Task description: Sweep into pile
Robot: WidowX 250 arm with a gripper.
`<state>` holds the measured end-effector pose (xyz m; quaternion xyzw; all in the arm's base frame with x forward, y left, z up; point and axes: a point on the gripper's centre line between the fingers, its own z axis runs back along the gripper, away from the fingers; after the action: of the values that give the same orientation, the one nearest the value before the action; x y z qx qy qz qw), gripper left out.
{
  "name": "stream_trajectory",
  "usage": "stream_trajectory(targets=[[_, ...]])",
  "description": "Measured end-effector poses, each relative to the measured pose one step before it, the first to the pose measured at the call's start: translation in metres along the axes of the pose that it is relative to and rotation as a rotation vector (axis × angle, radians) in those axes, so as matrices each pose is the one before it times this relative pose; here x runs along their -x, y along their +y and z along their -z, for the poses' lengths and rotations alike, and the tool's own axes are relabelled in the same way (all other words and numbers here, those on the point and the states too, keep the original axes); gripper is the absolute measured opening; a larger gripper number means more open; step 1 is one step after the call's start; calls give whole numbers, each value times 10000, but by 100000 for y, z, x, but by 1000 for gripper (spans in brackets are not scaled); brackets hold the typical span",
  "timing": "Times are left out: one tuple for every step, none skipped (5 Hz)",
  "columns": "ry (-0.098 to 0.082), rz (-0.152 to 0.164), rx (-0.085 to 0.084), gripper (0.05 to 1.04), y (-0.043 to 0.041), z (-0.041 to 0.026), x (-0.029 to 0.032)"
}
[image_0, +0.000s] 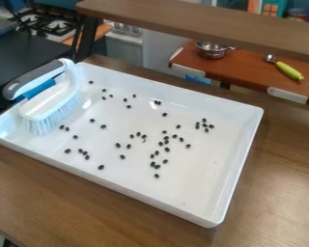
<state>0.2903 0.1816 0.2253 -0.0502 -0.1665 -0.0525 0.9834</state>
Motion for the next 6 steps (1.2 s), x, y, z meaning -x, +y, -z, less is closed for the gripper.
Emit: stream_trajectory(targets=[[242,-157,212,1001,280,1187,277],[-125,-304,-142,1001,238,984,11],[285,-200,-245,1001,524,2454,-73],[99,-224,-703,1001,814,2237,61],[232,-51,-583,1001,861,2474,-185],[234,-39,-132,1001,543,1311,65]])
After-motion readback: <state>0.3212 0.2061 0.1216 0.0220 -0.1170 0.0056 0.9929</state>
